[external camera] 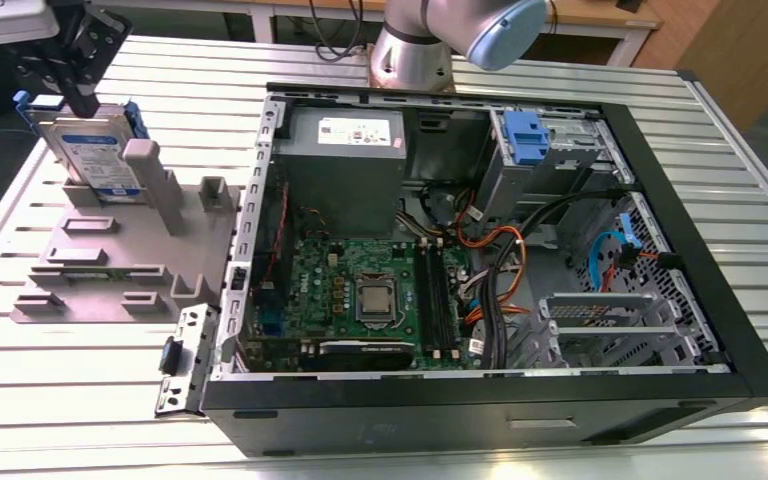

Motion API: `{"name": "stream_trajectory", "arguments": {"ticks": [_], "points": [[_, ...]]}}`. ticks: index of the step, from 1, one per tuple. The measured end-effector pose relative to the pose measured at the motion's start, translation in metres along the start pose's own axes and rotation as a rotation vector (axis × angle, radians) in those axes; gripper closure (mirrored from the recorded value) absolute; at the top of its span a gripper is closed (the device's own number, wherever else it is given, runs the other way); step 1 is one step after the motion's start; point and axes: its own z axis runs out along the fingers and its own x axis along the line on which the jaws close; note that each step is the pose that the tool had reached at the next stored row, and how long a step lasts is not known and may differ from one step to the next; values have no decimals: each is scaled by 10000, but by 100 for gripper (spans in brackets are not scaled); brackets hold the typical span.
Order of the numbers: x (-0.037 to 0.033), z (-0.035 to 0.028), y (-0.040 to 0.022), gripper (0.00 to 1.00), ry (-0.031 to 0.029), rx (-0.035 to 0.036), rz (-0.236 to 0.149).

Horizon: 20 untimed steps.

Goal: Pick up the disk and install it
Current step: 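Reach for the disk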

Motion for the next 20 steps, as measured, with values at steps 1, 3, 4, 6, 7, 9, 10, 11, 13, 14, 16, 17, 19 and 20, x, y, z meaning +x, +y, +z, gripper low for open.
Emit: {"name": "stream_trajectory", "arguments": {"ticks": [1,3,4,6,7,9,10,11,13,14,16,17,19,20], "points": [[2,2,0,89,4,0,0],[7,3,-1,89,13,1,0],[9,4,-1,89,16,1,0],[13,7,-1,89,22,1,1],[14,8,-1,89,26,1,1],[17,8,-2,89,34,3,1],[18,9,-2,89,35,3,2],[19,10,-2,89,37,3,2],[23,11,-2,89,38,3,2],[25,11,-2,89,39,3,2],[31,12,-2,89,39,3,2],[34,12,-2,89,39,3,2],[39,12,-2,89,39,3,2],[42,13,-2,89,39,2,2]]}}
